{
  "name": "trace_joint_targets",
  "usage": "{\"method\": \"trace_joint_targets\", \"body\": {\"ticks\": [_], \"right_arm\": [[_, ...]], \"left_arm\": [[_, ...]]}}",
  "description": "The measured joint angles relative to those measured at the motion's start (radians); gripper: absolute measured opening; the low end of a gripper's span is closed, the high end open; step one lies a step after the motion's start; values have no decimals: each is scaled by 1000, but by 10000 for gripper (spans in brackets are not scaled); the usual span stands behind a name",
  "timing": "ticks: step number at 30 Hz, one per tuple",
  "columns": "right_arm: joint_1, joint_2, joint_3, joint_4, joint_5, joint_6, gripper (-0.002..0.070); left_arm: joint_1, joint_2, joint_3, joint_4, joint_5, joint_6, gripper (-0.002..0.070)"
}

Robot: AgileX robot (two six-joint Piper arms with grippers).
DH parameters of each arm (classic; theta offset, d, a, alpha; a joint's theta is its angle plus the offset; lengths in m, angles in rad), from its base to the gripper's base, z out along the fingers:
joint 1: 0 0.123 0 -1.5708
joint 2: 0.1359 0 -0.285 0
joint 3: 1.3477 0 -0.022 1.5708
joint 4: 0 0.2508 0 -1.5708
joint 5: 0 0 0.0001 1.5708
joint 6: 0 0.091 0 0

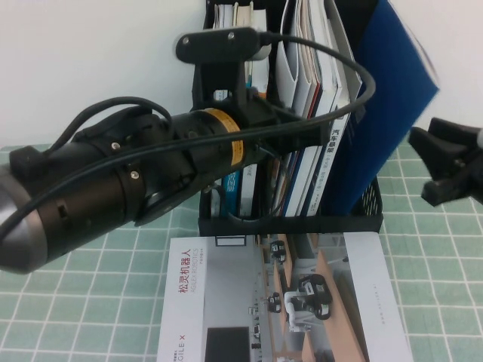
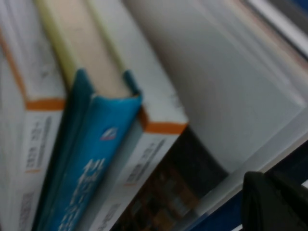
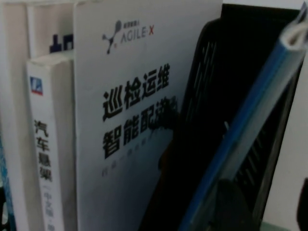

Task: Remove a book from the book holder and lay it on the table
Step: Hold the bookshelf

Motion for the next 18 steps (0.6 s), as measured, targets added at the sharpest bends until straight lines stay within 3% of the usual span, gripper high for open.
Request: {"method": "trace_joint_targets", "body": {"ticks": [3,5,18], "right_arm": [[2,42,-39,-11,-15,16,349],[2,61,-62,-23,-20,20,368],[2,85,-100,-238,75,112,383]], "left_arm": [[0,2,0,0,30,-4,-3],[0,4,0,0,38,-4,-3],[0,6,0,-8,137,-5,-3]]}}
